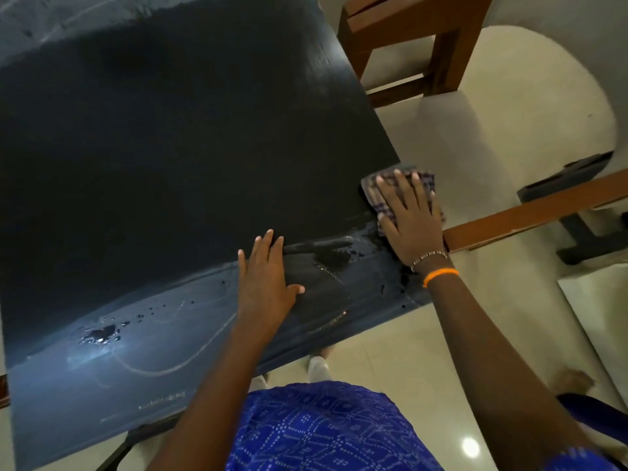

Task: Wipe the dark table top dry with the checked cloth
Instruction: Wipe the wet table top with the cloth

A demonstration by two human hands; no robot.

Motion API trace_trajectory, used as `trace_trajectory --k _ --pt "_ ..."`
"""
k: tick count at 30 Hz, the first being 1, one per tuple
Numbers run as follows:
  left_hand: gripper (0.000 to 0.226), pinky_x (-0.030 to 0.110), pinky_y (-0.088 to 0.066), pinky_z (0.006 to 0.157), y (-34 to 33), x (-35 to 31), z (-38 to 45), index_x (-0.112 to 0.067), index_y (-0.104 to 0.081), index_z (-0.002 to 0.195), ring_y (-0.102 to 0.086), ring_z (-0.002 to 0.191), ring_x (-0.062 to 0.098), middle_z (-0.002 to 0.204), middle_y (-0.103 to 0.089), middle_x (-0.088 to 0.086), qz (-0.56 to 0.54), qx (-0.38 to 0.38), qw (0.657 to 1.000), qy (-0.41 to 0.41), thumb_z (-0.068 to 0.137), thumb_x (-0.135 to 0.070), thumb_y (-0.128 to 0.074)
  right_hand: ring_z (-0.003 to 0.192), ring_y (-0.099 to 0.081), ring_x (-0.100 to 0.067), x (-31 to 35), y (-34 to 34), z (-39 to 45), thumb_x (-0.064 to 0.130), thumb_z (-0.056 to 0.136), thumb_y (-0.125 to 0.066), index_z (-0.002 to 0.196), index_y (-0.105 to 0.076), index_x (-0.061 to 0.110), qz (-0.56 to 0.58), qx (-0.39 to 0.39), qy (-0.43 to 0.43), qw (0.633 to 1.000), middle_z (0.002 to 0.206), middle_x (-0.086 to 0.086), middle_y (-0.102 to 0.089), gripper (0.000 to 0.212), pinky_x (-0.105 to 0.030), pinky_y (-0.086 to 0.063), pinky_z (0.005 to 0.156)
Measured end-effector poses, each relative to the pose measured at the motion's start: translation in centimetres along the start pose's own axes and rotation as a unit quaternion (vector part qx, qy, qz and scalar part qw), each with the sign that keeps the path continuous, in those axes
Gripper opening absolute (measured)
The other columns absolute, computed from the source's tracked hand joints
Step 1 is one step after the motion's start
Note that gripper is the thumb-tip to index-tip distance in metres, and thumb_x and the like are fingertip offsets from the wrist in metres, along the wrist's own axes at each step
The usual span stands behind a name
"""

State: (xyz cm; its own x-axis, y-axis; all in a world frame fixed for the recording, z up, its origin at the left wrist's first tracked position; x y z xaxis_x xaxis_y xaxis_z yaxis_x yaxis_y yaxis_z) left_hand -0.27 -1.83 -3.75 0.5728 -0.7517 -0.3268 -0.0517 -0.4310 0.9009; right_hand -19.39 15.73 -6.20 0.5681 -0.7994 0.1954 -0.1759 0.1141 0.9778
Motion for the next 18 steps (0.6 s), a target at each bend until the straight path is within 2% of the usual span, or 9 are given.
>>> trace_trajectory --k 3,6,9,12,15,18 --pt "0.091 0.038 0.009 0.113 0.0 0.0 0.3 -0.016 -0.019 0.146 -0.004 0.145 0.019 0.157 -0.010 0.002 -0.005 -0.004 1.000 -0.003 0.074 -0.032 -0.073 0.146 -0.009 -0.029 0.5 -0.3 -1.7 0.038 0.088 -0.032 0.148 -0.018 0.032 -0.004 -0.002 -0.045 0.999 0.158 -0.004 -0.015 0.061 -0.054 -0.014 0.115" --pt "0.093 0.038 0.009 0.114 0.1 0.4 0.1 -0.015 -0.019 0.146 -0.003 0.145 0.018 0.157 -0.010 0.001 -0.034 -0.004 0.999 -0.009 0.073 -0.033 -0.074 0.146 -0.010 -0.033 3.9 -0.8 -1.7 0.039 0.087 -0.037 0.148 -0.019 0.030 0.006 -0.009 -0.064 0.998 0.158 -0.007 -0.016 0.064 -0.054 -0.013 0.115" --pt "0.098 0.036 0.007 0.115 0.3 1.4 -1.0 -0.011 -0.014 0.146 -0.002 0.145 0.020 0.157 -0.011 0.005 -0.070 -0.013 0.997 -0.011 0.072 -0.034 -0.075 0.146 -0.012 -0.032 10.5 -2.2 -2.4 0.038 0.086 -0.042 0.147 -0.022 0.032 0.032 -0.005 0.030 0.999 0.158 -0.006 -0.018 0.064 -0.052 -0.012 0.115" --pt "0.101 0.044 -0.001 0.118 0.6 2.4 -2.5 -0.007 -0.013 0.146 -0.007 0.145 0.026 0.155 -0.016 0.012 -0.101 0.000 0.995 0.004 0.071 -0.030 -0.077 0.146 -0.012 -0.029 16.0 -3.3 -3.8 0.036 0.087 -0.045 0.145 -0.027 0.032 0.057 0.025 0.153 0.986 0.157 -0.005 -0.021 0.061 -0.047 -0.006 0.117" --pt "0.106 0.045 -0.004 0.118 0.7 2.7 -3.3 -0.006 -0.010 0.146 -0.005 0.145 0.026 0.156 -0.014 0.012 -0.084 0.017 0.996 0.017 0.069 -0.033 -0.078 0.146 -0.014 -0.024 15.3 -3.3 -4.2 0.038 0.086 -0.045 0.144 -0.028 0.034 0.055 0.043 0.215 0.974 0.156 0.001 -0.025 0.061 -0.045 -0.010 0.116" --pt "0.105 0.040 0.002 0.116 0.5 2.4 -3.2 -0.006 -0.010 0.146 0.000 0.145 0.024 0.157 -0.010 0.009 -0.080 0.018 0.997 -0.006 0.070 -0.034 -0.076 0.145 -0.020 -0.021 10.8 -2.4 -4.0 0.038 0.082 -0.043 0.143 -0.031 0.035 0.029 0.021 0.188 0.982 0.154 0.004 -0.030 0.062 -0.043 -0.015 0.114"
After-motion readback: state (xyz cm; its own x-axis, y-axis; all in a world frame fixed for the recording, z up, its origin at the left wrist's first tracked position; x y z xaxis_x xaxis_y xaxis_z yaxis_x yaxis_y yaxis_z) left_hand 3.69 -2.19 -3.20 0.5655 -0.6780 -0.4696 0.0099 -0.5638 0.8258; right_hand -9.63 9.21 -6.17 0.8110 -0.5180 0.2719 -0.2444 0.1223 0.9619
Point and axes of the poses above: each hand's wrist, its own z-axis towards the middle knuckle, its own y-axis out of the back of the hand, x = y × z, the point moved 2 cm from there along z, towards the middle knuckle
